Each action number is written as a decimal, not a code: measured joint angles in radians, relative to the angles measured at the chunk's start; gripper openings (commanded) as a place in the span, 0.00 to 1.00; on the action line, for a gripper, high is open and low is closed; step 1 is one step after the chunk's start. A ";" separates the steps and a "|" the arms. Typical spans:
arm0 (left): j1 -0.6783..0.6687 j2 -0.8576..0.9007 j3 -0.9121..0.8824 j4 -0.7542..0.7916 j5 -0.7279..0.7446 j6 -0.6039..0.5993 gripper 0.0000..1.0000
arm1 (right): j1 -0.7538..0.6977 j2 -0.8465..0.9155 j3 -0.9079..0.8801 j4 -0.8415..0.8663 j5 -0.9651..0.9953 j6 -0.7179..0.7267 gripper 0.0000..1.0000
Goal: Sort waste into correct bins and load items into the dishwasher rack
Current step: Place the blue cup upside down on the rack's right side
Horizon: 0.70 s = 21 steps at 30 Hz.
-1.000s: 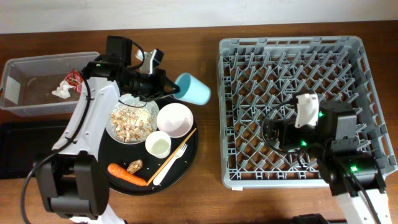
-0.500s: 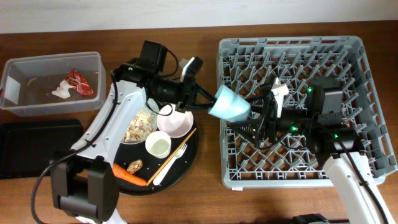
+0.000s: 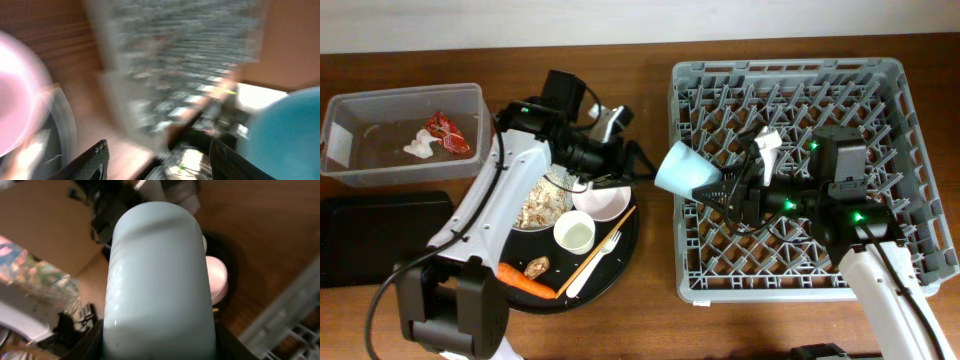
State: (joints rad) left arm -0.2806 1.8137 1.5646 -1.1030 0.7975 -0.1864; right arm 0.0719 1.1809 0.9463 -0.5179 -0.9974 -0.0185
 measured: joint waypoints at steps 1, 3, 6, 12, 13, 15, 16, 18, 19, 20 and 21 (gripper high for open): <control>0.025 0.000 0.000 -0.039 -0.109 0.002 0.64 | -0.002 -0.004 0.019 -0.084 0.074 0.011 0.33; 0.085 0.000 0.000 -0.092 -0.254 0.007 0.64 | -0.027 -0.007 0.105 -0.299 0.261 0.023 0.33; 0.185 0.000 -0.001 -0.148 -0.416 0.011 0.64 | -0.142 -0.011 0.314 -0.567 0.532 0.032 0.33; 0.332 0.000 -0.001 -0.191 -0.569 0.011 0.64 | -0.460 0.011 0.549 -0.775 0.856 0.041 0.33; 0.338 0.000 -0.001 -0.194 -0.574 0.011 0.64 | -0.494 0.034 0.552 -0.792 0.887 0.045 0.33; 0.344 0.000 -0.001 -0.199 -0.585 0.011 0.64 | -0.566 0.140 0.554 -0.826 0.959 0.061 0.33; 0.344 0.000 -0.001 -0.200 -0.587 0.011 0.64 | -0.578 0.179 0.554 -0.834 0.974 0.067 0.33; 0.344 0.000 -0.001 -0.204 -0.589 0.011 0.64 | -0.586 0.248 0.554 -0.859 0.991 0.072 0.33; 0.344 0.000 -0.001 -0.206 -0.590 0.011 0.64 | -0.587 0.277 0.554 -0.864 0.999 0.074 0.33; 0.344 0.000 -0.001 -0.207 -0.590 0.011 0.64 | -0.587 0.305 0.554 -0.867 1.009 0.074 0.33; 0.344 0.000 -0.001 -0.210 -0.590 0.011 0.64 | -0.587 0.346 0.554 -0.866 1.024 0.076 0.33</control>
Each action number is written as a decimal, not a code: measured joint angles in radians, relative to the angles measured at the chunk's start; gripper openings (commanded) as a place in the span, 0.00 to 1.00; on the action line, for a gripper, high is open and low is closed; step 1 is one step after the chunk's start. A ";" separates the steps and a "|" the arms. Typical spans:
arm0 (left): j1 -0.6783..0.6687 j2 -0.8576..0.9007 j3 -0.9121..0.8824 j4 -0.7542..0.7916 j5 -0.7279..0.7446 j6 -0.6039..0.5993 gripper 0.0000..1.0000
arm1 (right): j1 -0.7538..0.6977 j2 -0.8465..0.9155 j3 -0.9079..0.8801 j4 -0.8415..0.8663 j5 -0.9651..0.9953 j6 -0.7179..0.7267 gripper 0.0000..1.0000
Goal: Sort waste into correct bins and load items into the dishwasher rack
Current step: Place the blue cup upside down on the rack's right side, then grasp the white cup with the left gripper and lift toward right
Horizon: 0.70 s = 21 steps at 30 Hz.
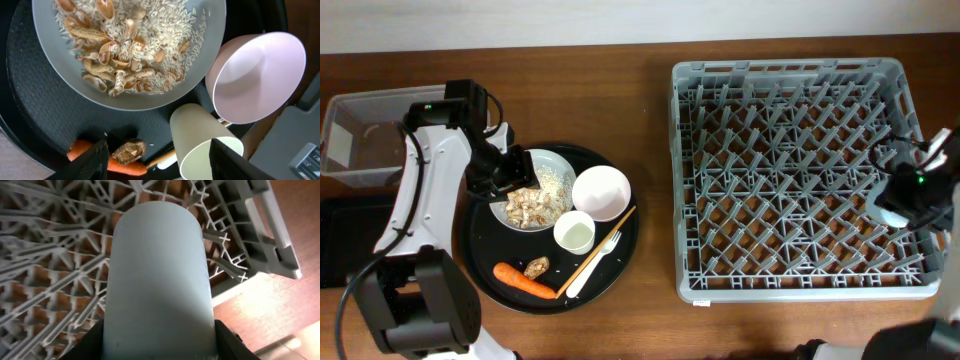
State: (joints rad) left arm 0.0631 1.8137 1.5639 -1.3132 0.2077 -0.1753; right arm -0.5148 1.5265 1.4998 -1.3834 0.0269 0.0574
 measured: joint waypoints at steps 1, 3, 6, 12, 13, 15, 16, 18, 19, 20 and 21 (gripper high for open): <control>0.000 0.000 0.000 -0.003 0.000 0.000 0.64 | 0.000 0.029 0.000 0.006 0.007 0.003 0.33; 0.000 0.000 0.000 -0.003 0.000 0.000 0.64 | 0.000 0.067 0.000 0.026 0.014 0.012 0.34; 0.000 0.000 0.000 -0.003 0.000 0.000 0.64 | 0.000 0.108 0.000 0.059 0.026 0.018 0.55; 0.000 0.000 0.000 -0.004 0.000 0.000 0.64 | 0.000 0.150 0.000 0.082 0.021 0.021 0.99; 0.000 0.000 0.000 -0.005 0.000 0.000 0.64 | 0.000 0.150 0.000 0.082 0.011 0.021 0.99; 0.000 0.000 0.000 -0.015 0.000 0.000 0.64 | 0.000 0.149 0.001 0.079 -0.014 0.021 0.99; 0.000 0.000 0.000 -0.021 0.000 0.000 0.64 | 0.000 0.145 0.005 0.071 -0.041 0.021 0.99; 0.000 0.000 0.000 -0.045 0.000 0.000 0.64 | 0.000 0.110 0.019 0.058 -0.105 0.013 0.99; 0.000 0.000 0.000 -0.063 0.000 0.000 0.64 | 0.005 0.066 0.026 0.056 -0.148 -0.002 0.99; 0.000 0.000 0.000 -0.080 0.000 0.000 0.64 | 0.020 0.006 0.031 0.055 -0.185 -0.018 0.99; 0.000 0.000 0.000 -0.116 -0.001 0.000 0.64 | 0.055 -0.054 0.038 0.055 -0.213 -0.037 0.99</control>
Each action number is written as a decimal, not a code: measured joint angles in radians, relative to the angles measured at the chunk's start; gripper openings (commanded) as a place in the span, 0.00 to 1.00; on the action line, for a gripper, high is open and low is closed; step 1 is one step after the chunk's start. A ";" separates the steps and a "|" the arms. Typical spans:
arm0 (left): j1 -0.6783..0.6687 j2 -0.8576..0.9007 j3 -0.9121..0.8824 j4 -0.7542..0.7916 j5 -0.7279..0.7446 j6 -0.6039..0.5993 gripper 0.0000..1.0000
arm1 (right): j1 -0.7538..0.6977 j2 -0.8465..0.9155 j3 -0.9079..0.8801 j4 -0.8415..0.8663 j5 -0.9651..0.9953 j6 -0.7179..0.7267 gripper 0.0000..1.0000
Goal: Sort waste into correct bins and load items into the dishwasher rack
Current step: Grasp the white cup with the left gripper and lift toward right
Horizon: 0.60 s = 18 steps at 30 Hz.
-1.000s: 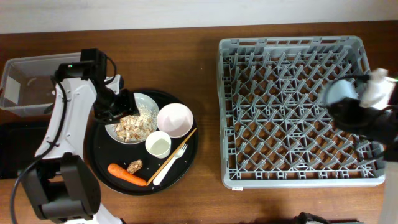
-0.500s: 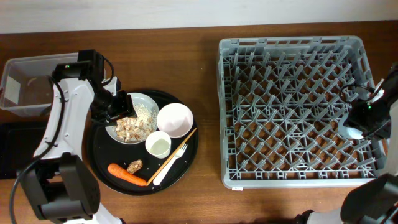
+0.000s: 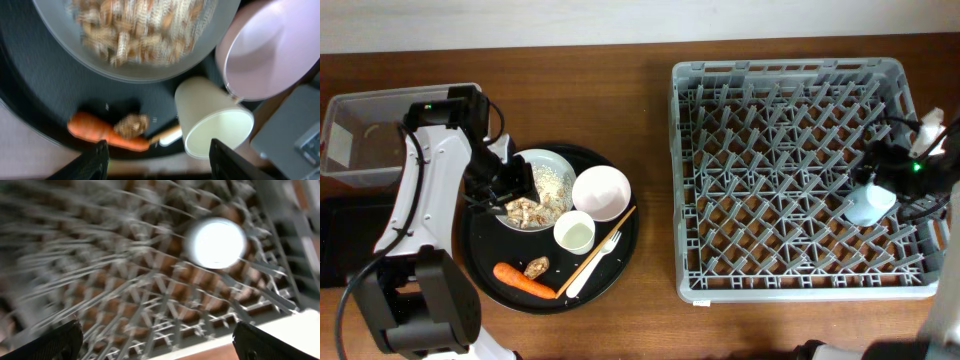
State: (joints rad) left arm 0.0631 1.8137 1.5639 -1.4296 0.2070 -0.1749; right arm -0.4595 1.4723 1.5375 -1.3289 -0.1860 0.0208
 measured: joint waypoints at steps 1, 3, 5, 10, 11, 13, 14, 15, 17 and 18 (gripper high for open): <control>0.000 0.000 0.000 -0.019 -0.001 0.000 0.64 | 0.041 -0.041 0.005 0.000 -0.016 -0.016 0.99; -0.012 0.000 0.000 -0.053 -0.004 0.011 0.64 | 0.164 -0.100 0.017 -0.010 -0.044 -0.039 0.99; -0.045 0.000 0.000 -0.068 -0.008 0.026 0.64 | 0.278 -0.101 0.017 -0.018 -0.071 -0.051 0.97; -0.206 0.000 -0.032 -0.024 -0.066 0.043 0.64 | 0.460 -0.063 0.016 -0.019 -0.090 -0.059 0.91; -0.223 0.000 -0.047 -0.011 -0.080 0.038 0.64 | 0.475 -0.061 0.016 -0.022 -0.091 -0.060 0.91; -0.243 0.000 -0.085 0.024 -0.111 0.032 0.63 | 0.475 -0.061 0.016 -0.023 -0.093 -0.059 0.91; -0.243 0.000 -0.114 0.055 -0.122 0.027 0.58 | 0.475 -0.061 0.016 -0.024 -0.093 -0.059 0.91; -0.243 0.000 -0.135 0.077 -0.130 0.025 0.52 | 0.475 -0.061 0.016 -0.024 -0.093 -0.060 0.88; -0.243 0.000 -0.164 0.122 -0.137 0.019 0.50 | 0.475 -0.061 0.016 -0.027 -0.093 -0.059 0.87; -0.243 0.000 -0.184 0.141 -0.138 0.018 0.46 | 0.475 -0.061 0.016 -0.026 -0.093 -0.061 0.87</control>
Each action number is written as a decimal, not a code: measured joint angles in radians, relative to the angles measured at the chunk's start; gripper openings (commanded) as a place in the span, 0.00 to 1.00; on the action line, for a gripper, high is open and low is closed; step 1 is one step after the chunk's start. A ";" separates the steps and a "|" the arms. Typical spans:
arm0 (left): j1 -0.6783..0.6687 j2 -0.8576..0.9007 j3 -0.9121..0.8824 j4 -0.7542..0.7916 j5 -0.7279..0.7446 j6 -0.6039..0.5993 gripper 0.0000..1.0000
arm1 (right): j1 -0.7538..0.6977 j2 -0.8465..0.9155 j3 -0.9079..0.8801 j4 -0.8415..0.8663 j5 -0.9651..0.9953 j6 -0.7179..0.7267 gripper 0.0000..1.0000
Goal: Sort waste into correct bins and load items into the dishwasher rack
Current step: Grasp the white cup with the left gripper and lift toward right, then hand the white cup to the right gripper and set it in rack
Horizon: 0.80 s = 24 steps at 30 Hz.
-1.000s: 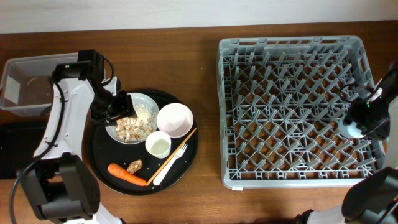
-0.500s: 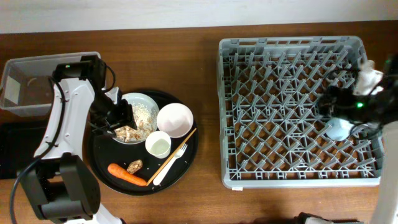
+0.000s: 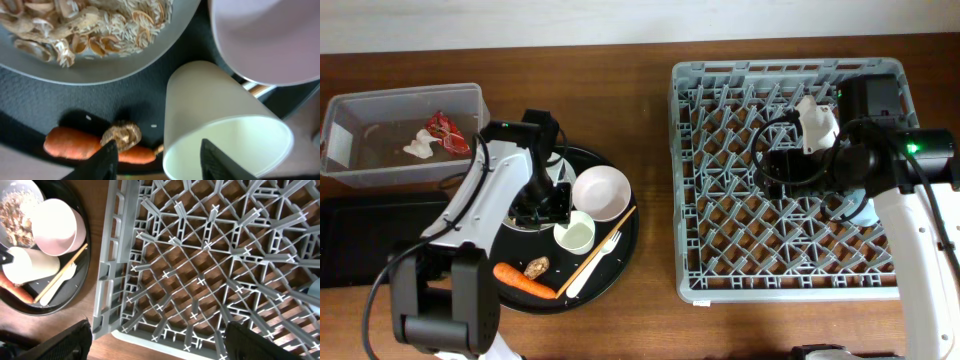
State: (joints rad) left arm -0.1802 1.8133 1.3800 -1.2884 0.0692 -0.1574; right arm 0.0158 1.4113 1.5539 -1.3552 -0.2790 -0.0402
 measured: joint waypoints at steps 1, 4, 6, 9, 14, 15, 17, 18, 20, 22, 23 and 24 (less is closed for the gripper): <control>0.000 0.000 -0.023 0.015 0.000 0.000 0.29 | 0.000 0.000 0.000 -0.001 0.000 -0.001 0.87; 0.000 0.000 -0.069 0.049 0.001 -0.003 0.00 | 0.000 0.000 0.000 -0.002 0.000 -0.002 0.87; 0.000 0.000 -0.072 0.054 0.006 -0.004 0.00 | 0.000 0.000 0.000 -0.003 0.000 -0.001 0.87; -0.001 0.001 0.000 -0.012 0.012 -0.004 0.00 | 0.000 0.000 0.000 -0.003 0.000 -0.001 0.88; 0.013 0.002 0.331 -0.185 0.221 0.119 0.00 | 0.000 0.000 -0.001 0.035 -0.018 -0.020 0.95; 0.024 0.002 0.391 -0.161 0.373 0.197 0.00 | 0.000 0.000 -0.001 0.064 -0.058 -0.045 0.96; 0.031 0.000 0.429 -0.086 0.683 0.338 0.00 | 0.000 0.000 -0.001 0.103 -0.192 -0.134 0.96; 0.031 0.000 0.432 -0.066 0.776 0.374 0.00 | 0.000 0.000 -0.001 0.115 -0.251 -0.171 0.96; 0.030 0.000 0.433 0.013 1.066 0.451 0.00 | 0.000 0.000 -0.001 0.180 -0.438 -0.276 0.98; 0.024 0.000 0.432 0.066 1.224 0.473 0.00 | 0.000 0.001 -0.002 0.272 -0.560 -0.314 0.99; 0.017 0.000 0.432 0.084 1.294 0.480 0.00 | 0.000 0.001 -0.002 0.297 -0.612 -0.323 0.99; 0.007 0.000 0.432 0.092 1.334 0.484 0.00 | 0.000 0.001 -0.002 0.328 -0.689 -0.336 0.99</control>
State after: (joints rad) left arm -0.1730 1.8137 1.8122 -1.1969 1.4036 0.3264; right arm 0.0158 1.4124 1.5517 -1.0271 -0.9680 -0.3767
